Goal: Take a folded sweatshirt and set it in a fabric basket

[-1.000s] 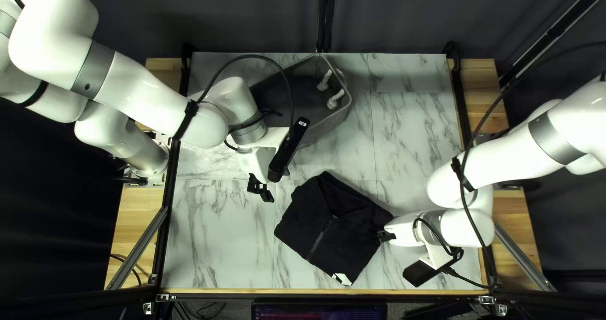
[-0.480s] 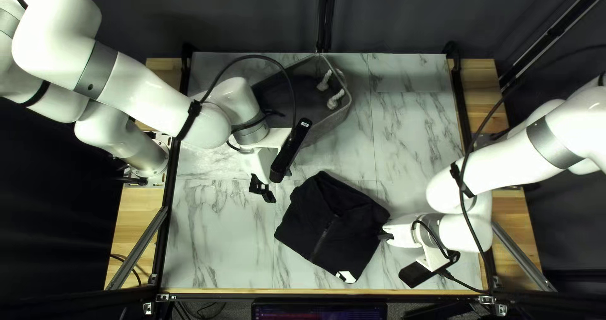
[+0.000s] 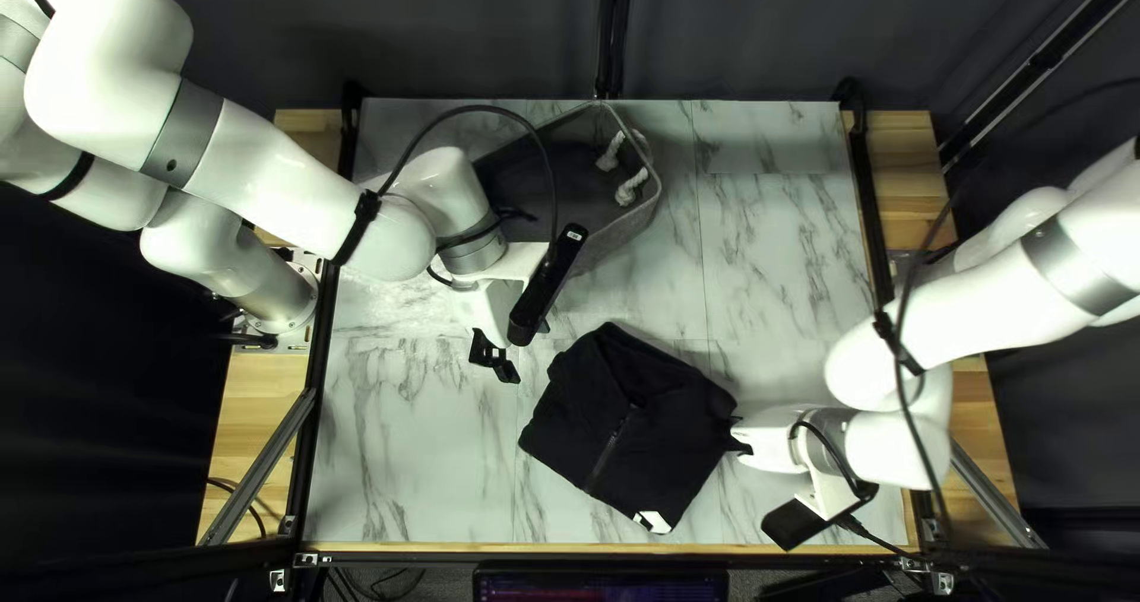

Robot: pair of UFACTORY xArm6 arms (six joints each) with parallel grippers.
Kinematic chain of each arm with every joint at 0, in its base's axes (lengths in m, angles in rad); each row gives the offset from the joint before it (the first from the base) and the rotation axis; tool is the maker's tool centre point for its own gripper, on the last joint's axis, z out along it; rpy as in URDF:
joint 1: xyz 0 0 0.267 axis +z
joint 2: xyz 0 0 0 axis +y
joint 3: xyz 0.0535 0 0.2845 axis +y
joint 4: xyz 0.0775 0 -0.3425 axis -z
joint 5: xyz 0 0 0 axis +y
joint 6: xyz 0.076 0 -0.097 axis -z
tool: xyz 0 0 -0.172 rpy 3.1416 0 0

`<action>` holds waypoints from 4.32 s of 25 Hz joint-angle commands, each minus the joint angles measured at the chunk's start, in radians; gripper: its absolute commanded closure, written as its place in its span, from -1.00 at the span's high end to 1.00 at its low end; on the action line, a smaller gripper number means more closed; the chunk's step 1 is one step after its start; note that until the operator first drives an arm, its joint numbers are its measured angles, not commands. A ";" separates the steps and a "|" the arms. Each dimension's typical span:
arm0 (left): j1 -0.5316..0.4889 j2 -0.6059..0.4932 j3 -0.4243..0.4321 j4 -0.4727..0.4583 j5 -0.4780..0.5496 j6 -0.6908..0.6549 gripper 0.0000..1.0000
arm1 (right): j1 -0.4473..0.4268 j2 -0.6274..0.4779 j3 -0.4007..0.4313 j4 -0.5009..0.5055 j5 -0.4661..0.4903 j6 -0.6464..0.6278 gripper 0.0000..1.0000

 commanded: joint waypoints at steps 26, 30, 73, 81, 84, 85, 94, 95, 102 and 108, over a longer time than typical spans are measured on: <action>-0.025 0.280 -0.211 0.074 -0.187 -0.162 1.00 | 0.028 0.061 -0.070 0.040 0.037 -0.009 -1.00; -0.031 0.298 -0.213 0.113 -0.208 -0.229 1.00 | 0.026 0.081 -0.086 0.042 0.034 -0.014 -1.00; -0.008 0.573 -0.445 0.156 -0.046 -0.334 -1.00 | 0.045 0.032 -0.051 0.047 0.072 0.004 -1.00; 0.005 0.605 -0.521 0.238 0.047 -0.397 -1.00 | 0.051 0.025 -0.045 0.042 0.081 0.023 -1.00; 0.008 0.589 -0.534 0.265 0.078 -0.414 -1.00 | 0.049 0.017 -0.032 0.039 0.083 0.039 -1.00; 0.010 0.569 -0.528 0.273 0.087 -0.417 -1.00 | 0.048 0.008 -0.027 0.041 0.087 0.043 -1.00; 0.023 0.401 -0.404 0.232 0.089 -0.360 -1.00 | 0.076 -0.066 -0.050 0.102 0.193 -0.010 -1.00; 0.025 0.393 -0.402 0.229 0.092 -0.355 -1.00 | 0.077 -0.080 -0.065 0.116 0.222 -0.035 -1.00; 0.059 0.347 -0.414 0.252 0.142 -0.349 -1.00 | 0.036 -0.134 -0.113 0.159 0.309 -0.167 -1.00; 0.098 0.280 -0.388 0.262 0.183 -0.324 -1.00 | -0.010 -0.166 -0.151 0.176 0.366 -0.261 -1.00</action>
